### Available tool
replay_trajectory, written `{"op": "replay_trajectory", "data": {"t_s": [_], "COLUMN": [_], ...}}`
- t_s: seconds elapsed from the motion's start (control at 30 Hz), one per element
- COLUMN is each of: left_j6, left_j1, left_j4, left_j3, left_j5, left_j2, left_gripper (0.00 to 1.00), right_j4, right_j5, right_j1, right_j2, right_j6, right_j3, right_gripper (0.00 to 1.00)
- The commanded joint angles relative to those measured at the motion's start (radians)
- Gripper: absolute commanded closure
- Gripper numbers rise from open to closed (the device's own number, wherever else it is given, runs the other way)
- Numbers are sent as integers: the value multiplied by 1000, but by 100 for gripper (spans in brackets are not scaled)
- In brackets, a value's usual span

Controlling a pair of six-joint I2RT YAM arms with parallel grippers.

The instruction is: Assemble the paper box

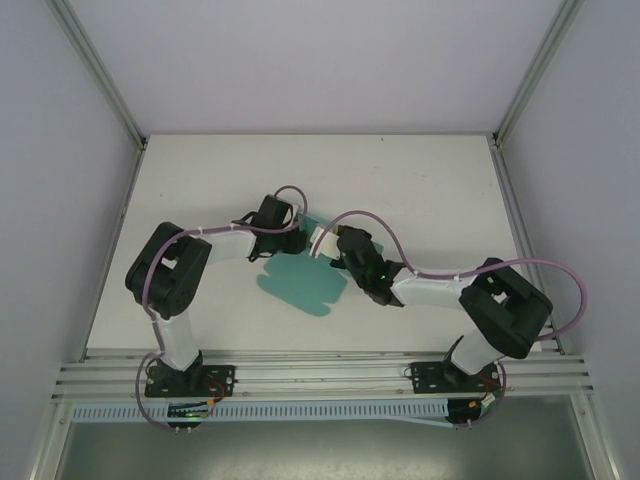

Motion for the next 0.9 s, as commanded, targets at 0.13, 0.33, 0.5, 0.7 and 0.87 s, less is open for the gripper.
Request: {"op": "replay_trajectory", "data": {"t_s": [0.13,0.33,0.5,0.7,0.87], "left_j6": [-7,-7,-3,9,10], "left_j1": [-20,-20,-18,-18,-18], "left_j4": [-68,-85,-77,-8,76], "left_j3": [-30,-66,-87,-74,-62], "left_j5": [-1,-21,-67,62,205], "left_j2": [-129,-200,-199,-144,-115], "left_gripper": [58,52,54,69,72], "right_j4": [52,40,42,42,62], "right_j5": [-59,-46,-59,-72,-89], "right_j1": [-14,-51,-60,-59,-47], "right_j2": [16,14,7,15,36], "right_j6": [-28,-46,-54,-63,-77], "right_j3": [-13,-4,0,11,14], "right_gripper": [100,100,100,100,100]}}
